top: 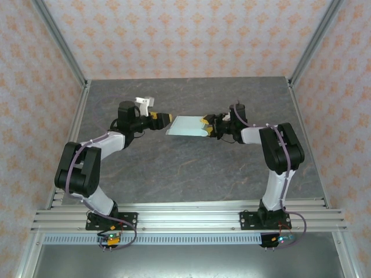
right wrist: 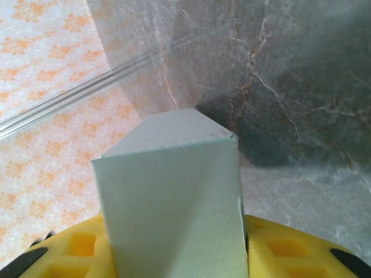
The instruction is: Fold the paper box
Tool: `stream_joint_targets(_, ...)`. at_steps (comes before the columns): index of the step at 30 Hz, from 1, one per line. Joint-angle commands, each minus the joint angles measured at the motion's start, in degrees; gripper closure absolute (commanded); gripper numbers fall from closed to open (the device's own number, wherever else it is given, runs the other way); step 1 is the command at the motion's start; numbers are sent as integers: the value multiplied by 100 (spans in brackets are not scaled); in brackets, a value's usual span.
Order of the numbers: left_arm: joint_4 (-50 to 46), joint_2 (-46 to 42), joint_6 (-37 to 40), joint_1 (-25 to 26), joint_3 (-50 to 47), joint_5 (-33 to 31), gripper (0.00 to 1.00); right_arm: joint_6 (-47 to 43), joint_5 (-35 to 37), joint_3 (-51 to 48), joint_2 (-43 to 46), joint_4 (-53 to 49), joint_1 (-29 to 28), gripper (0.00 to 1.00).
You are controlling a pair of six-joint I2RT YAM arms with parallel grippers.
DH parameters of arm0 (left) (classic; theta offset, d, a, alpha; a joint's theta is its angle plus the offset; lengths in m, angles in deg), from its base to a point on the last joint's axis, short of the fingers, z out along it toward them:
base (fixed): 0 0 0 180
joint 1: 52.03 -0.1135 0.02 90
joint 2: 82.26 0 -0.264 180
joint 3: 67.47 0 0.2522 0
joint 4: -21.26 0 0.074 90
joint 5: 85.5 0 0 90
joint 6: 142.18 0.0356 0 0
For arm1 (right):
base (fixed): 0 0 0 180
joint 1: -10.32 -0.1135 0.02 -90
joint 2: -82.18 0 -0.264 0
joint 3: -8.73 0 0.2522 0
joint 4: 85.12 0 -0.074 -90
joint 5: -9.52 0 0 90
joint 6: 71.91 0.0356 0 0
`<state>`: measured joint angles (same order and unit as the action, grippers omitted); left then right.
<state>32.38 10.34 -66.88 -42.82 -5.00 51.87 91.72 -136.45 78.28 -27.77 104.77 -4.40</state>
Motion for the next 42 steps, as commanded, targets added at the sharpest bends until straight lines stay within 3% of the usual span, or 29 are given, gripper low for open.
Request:
stream_joint_targets(1,-873,-258,2874,519,16,-568,13,24,-178,372,286,-1261,91,57)
stream_joint_targets(3,-819,-435,3814,783,-153,-981,12,-259,-266,633,271,-2005,110,57)
stream_joint_targets(6,-518,-532,4320,845,-333,-1165,9,-439,-414,853,192,-2633,149,57)
stream_joint_targets(8,-1040,-537,4903,921,-179,-1123,10,-351,-508,833,199,-2698,186,57)
stream_joint_targets(11,-867,-450,5274,975,-328,-986,10,-414,-607,889,228,-3015,280,56)
stream_joint_targets(15,-1132,-208,5745,1263,-243,-1536,12,-612,-648,951,288,-3472,338,52)
stream_joint_targets(18,-953,15,5969,1601,-253,-1950,14,-572,-700,960,279,-3516,338,52)
stream_joint_targets(24,-792,-56,5837,1883,-381,-1551,15,-396,-644,850,275,-3363,338,53)
stream_joint_targets(28,-801,28,5882,1986,-352,-1833,16,-384,-638,850,312,-3359,338,53)
stream_joint_targets(34,-769,303,6089,2114,-172,-2291,32,-302,-669,824,365,-3314,338,52)
stream_joint_targets(42,-1203,575,6393,2146,264,-2593,45,59,-651,583,462,-2861,338,49)
